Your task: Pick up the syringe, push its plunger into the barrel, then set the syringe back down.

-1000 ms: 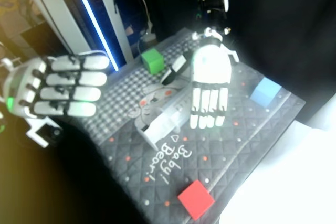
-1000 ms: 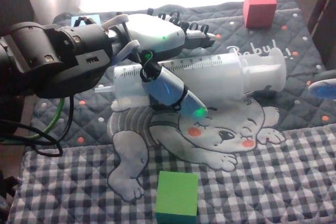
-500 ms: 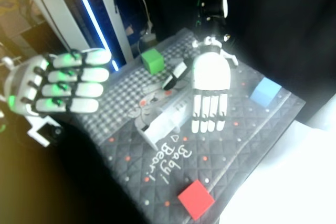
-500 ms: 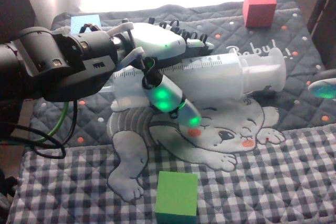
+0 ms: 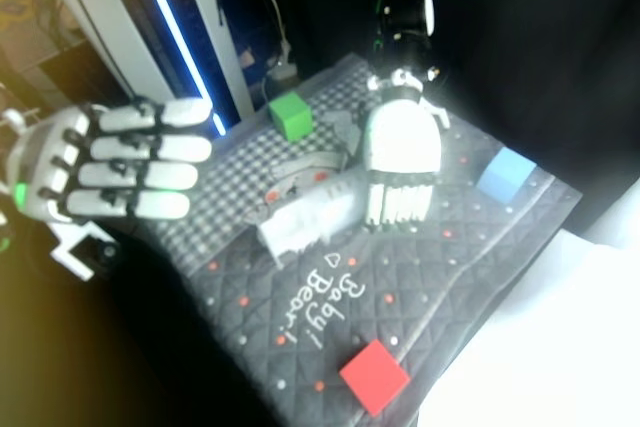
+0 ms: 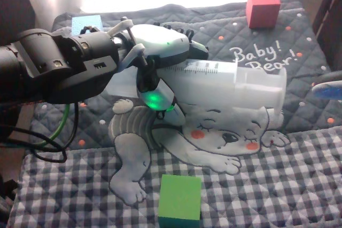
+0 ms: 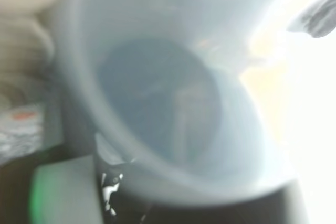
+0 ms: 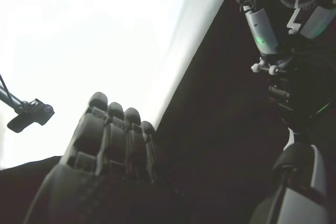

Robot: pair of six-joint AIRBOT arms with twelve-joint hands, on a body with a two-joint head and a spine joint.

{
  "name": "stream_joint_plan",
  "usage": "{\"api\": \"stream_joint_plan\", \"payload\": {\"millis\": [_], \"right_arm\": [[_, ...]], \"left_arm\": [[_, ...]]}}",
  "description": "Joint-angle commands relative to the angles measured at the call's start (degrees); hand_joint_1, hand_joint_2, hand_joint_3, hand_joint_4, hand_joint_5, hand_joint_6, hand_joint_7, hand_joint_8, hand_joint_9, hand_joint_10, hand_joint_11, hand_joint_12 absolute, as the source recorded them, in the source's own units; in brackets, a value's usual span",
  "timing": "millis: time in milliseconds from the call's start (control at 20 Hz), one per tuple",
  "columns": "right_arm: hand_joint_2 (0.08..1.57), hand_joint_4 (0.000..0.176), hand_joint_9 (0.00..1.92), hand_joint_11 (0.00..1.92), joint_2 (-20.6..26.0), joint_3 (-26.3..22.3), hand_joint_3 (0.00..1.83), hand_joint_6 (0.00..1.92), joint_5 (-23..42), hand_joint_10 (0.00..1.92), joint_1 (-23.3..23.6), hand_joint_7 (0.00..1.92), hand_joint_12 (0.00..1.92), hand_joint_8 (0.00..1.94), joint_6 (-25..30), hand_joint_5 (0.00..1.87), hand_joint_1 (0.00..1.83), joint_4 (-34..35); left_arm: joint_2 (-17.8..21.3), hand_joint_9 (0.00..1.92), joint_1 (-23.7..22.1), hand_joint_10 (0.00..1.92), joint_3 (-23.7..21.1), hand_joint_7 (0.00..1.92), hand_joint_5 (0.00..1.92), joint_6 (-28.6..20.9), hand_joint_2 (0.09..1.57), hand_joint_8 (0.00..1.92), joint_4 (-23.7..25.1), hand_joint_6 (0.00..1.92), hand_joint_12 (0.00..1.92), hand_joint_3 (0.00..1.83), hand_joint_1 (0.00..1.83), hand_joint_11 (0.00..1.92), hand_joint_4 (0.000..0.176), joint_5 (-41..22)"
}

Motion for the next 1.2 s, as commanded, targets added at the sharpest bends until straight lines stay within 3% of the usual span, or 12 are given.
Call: {"api": "stream_joint_plan", "payload": {"millis": [0, 100, 200, 300, 350, 550, 600, 750, 1000, 1150], "right_arm": [[0.63, 0.024, 0.06, 0.08, 0.17, 0.17, 0.01, 0.01, 7.07, 0.01, 0.79, 0.1, 0.04, 0.01, 0.42, 0.02, 0.65, 0.48], [0.63, 0.03, 0.06, 0.07, 0.17, 0.17, 0.01, 0.01, 7.07, 0.01, 0.79, 0.11, 0.03, 0.01, 0.43, 0.03, 0.65, 0.48], [0.61, 0.037, 0.06, 0.08, 0.17, 0.17, 0.0, 0.0, 7.08, 0.01, 0.79, 0.11, 0.04, 0.01, 0.6, 0.03, 0.64, 0.47], [0.6, 0.031, 0.05, 0.07, 0.17, 0.13, 0.0, 0.0, 7.09, 0.0, 0.79, 0.1, 0.04, 0.0, 0.84, 0.03, 0.64, 0.34], [0.66, 0.013, 0.07, 0.08, 0.17, 0.11, 0.02, 0.01, 7.1, 0.01, 0.79, 0.11, 0.04, 0.01, 0.92, 0.04, 0.57, 0.18], [0.67, 0.02, 0.09, 0.09, -0.01, -0.19, 0.02, 0.02, 7.13, 0.01, 0.78, 0.1, 0.05, 0.0, 1.46, 0.08, 0.6, -0.34], [0.71, 0.0, 0.1, 0.09, -0.3, -0.19, 0.03, 0.02, 7.13, 0.01, 0.78, 0.11, 0.05, 0.0, 1.87, 0.1, 0.59, -0.48], [0.74, 0.0, 0.09, 0.09, -1.49, -0.18, 0.01, 0.0, 7.12, 0.0, 0.77, 0.09, 0.06, 0.0, 2.42, 0.1, 0.44, -0.54], [0.77, 0.0, 0.06, 0.08, -4.36, -0.02, 0.02, 0.0, 7.1, 0.0, 0.71, 0.05, 0.06, 0.0, 3.08, 0.07, 0.44, -0.1], [0.83, 0.0, 0.06, 0.1, -5.56, 0.05, 0.03, 0.0, 7.09, 0.0, 0.06, 0.04, 0.07, 0.0, 3.73, 0.05, 0.4, 0.55]], "left_arm": [[-0.05, 1.21, -0.22, 1.92, 0.3, 1.05, 0.73, 0.77, 1.07, 1.92, 0.39, 1.92, 1.92, 0.0, 1.64, 1.28, 0.142, -4.3], [0.07, 1.41, -0.28, 1.92, 0.61, 1.23, 0.87, 0.76, 1.08, 1.92, -0.57, 1.92, 1.92, 0.01, 1.61, 1.46, 0.133, -4.91], [0.54, 1.52, -0.4, 1.92, 0.62, 1.36, 1.0, 0.73, 1.08, 1.92, -1.5, 1.92, 1.92, 0.0, 1.61, 1.55, 0.137, -5.66], [1.44, 1.56, -1.02, 1.92, 0.33, 1.43, 1.15, 0.73, 1.08, 1.92, -1.65, 1.92, 1.92, 0.0, 1.57, 1.59, 0.139, -6.47], [2.06, 1.57, -1.37, 1.92, 0.0, 1.44, 1.23, 0.73, 1.11, 1.92, -1.73, 1.92, 1.92, 0.02, 1.52, 1.61, 0.133, -6.99], [4.36, 1.55, -2.99, 1.92, -1.24, 1.43, 1.19, 0.73, 1.13, 1.92, -1.73, 1.92, 1.92, 0.05, 1.47, 1.59, 0.137, -8.83], [4.96, 1.55, -3.56, 1.92, -1.45, 1.43, 1.18, 0.73, 1.13, 1.92, -1.71, 1.92, 1.92, 0.05, 1.49, 1.6, 0.139, -9.22], [6.42, 1.54, -4.9, 1.92, -1.96, 1.43, 1.17, 0.73, 1.1, 1.92, -1.73, 1.92, 1.92, 0.04, 1.5, 1.57, 0.142, -10.25], [9.13, 1.56, -6.84, 1.92, -3.63, 1.45, 1.14, 0.73, 1.07, 1.92, -1.65, 1.92, 1.92, 0.03, 1.63, 1.6, 0.143, -11.91], [10.15, 1.55, -7.81, 1.92, -4.2, 1.48, 1.19, 0.73, 1.1, 1.92, -1.15, 1.92, 1.92, 0.04, 1.57, 1.5, 0.14, -12.57]]}}
